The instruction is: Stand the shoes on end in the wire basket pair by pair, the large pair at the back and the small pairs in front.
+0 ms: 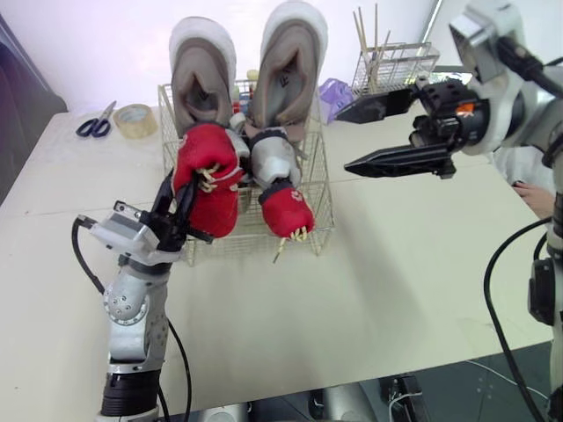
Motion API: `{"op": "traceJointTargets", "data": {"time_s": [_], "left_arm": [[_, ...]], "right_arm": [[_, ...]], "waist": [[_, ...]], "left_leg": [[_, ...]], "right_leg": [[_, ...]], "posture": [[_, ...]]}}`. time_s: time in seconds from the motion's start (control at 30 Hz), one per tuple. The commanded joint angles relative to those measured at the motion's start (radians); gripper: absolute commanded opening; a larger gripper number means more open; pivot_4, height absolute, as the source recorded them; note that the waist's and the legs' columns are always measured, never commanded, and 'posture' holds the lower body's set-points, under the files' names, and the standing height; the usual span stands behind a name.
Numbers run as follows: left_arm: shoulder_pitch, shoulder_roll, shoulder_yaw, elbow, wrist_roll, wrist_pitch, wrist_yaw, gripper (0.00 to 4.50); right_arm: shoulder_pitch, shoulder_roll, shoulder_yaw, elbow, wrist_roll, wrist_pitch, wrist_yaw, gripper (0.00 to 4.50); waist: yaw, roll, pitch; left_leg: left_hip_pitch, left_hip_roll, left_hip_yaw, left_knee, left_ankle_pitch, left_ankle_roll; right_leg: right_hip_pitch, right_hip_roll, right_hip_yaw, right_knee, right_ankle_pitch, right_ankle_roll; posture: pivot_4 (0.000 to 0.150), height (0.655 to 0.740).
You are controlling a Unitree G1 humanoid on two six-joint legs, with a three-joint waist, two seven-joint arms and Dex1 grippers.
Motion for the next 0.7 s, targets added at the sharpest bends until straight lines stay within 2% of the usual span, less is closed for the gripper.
{"op": "traceJointTargets", "data": {"time_s": [0.03,0.37,0.57,0.7], "left_arm": [[0.050,0.006,-0.010,0.123,0.068,-0.035,-0.009,0.06],[-0.031,0.012,-0.036,0.087,0.118,-0.061,0.034,0.06],[0.041,-0.001,-0.025,0.062,0.021,0.024,0.040,0.06],[0.094,0.043,-0.043,0.024,-0.023,0.100,-0.010,0.06]], "right_arm": [[-0.017,0.000,-0.043,-0.017,0.017,-0.009,-0.005,4.50],[-0.031,0.010,-0.037,-0.006,0.015,-0.017,0.002,4.50],[-0.023,0.010,-0.041,-0.011,0.015,-0.021,0.001,4.50],[0.005,-0.011,-0.040,-0.053,0.033,0.006,0.006,4.50]], "waist": [[-0.001,0.002,-0.002],[0.017,0.003,-0.004],[0.016,0.003,-0.004],[0.012,0.003,-0.004]], "left_leg": [[0.000,0.000,0.000,0.000,0.000,0.000],[-0.001,0.000,-0.001,0.001,-0.001,0.001],[-0.001,0.000,-0.001,0.001,-0.001,0.001],[0.000,0.001,-0.001,0.001,-0.001,0.001]], "right_leg": [[0.000,0.000,0.000,0.000,0.000,0.000],[0.000,0.000,-0.001,0.000,0.000,0.000],[0.000,0.000,-0.001,0.000,0.000,0.000],[0.000,0.001,-0.001,0.000,0.000,0.000]], "posture": [[0.150,0.7400],[0.150,0.7400],[0.150,0.7400],[0.150,0.7400]]}}
